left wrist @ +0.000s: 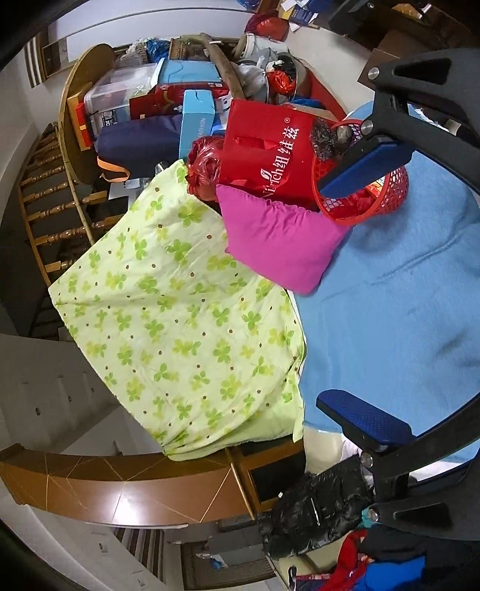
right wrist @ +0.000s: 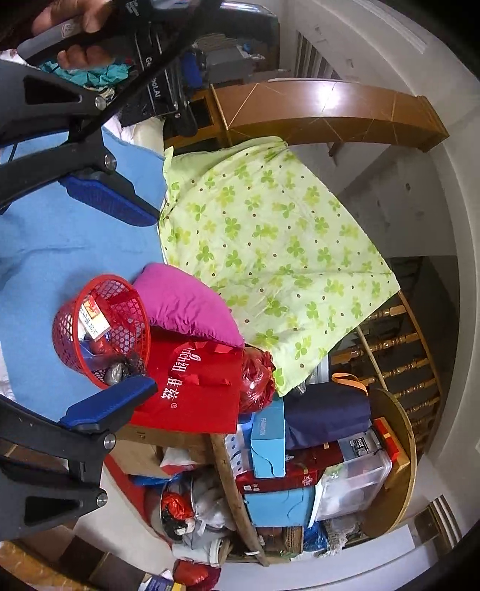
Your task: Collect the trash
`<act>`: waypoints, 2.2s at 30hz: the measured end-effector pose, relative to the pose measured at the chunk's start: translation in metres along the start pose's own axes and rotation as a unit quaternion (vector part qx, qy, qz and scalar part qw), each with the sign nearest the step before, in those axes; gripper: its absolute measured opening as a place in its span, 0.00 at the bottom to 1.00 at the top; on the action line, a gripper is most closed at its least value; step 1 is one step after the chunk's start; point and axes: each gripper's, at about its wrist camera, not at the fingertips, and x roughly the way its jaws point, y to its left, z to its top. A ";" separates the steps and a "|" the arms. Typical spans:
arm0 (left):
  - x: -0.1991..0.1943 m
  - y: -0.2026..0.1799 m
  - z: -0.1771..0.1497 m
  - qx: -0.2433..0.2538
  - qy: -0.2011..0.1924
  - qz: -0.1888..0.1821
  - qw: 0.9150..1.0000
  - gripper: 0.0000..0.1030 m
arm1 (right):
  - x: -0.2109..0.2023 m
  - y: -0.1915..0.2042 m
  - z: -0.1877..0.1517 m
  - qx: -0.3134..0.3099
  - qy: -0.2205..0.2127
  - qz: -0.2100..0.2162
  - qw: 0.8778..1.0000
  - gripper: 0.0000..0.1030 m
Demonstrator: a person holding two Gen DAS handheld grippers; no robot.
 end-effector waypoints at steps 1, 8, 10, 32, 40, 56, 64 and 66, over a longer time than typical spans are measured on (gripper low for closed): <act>-0.005 0.001 0.000 0.000 -0.003 0.003 1.000 1.00 | -0.005 0.001 0.000 0.002 -0.001 0.002 1.000 0.85; -0.025 0.002 0.003 0.000 -0.017 0.006 1.000 1.00 | -0.024 0.010 -0.006 -0.007 0.005 -0.009 1.000 0.87; -0.028 0.001 0.003 0.004 -0.020 0.006 1.000 1.00 | -0.028 0.007 -0.006 0.002 0.005 -0.011 1.000 0.87; -0.031 0.015 -0.008 -0.006 -0.006 0.003 1.000 1.00 | -0.018 0.018 -0.007 0.003 0.021 -0.016 1.000 0.87; -0.030 0.026 -0.015 -0.012 0.001 0.004 1.000 1.00 | -0.014 0.035 -0.008 -0.018 0.026 -0.014 0.999 0.87; -0.025 0.055 -0.033 -0.027 0.015 0.016 0.999 1.00 | -0.004 0.058 -0.013 -0.047 0.041 -0.011 0.998 0.87; -0.024 0.062 -0.038 -0.033 0.019 0.021 0.999 1.00 | 0.001 0.064 -0.015 -0.057 0.046 -0.008 0.997 0.87; -0.024 0.062 -0.037 -0.032 0.019 0.021 0.999 1.00 | 0.002 0.063 -0.015 -0.057 0.046 -0.008 0.997 0.87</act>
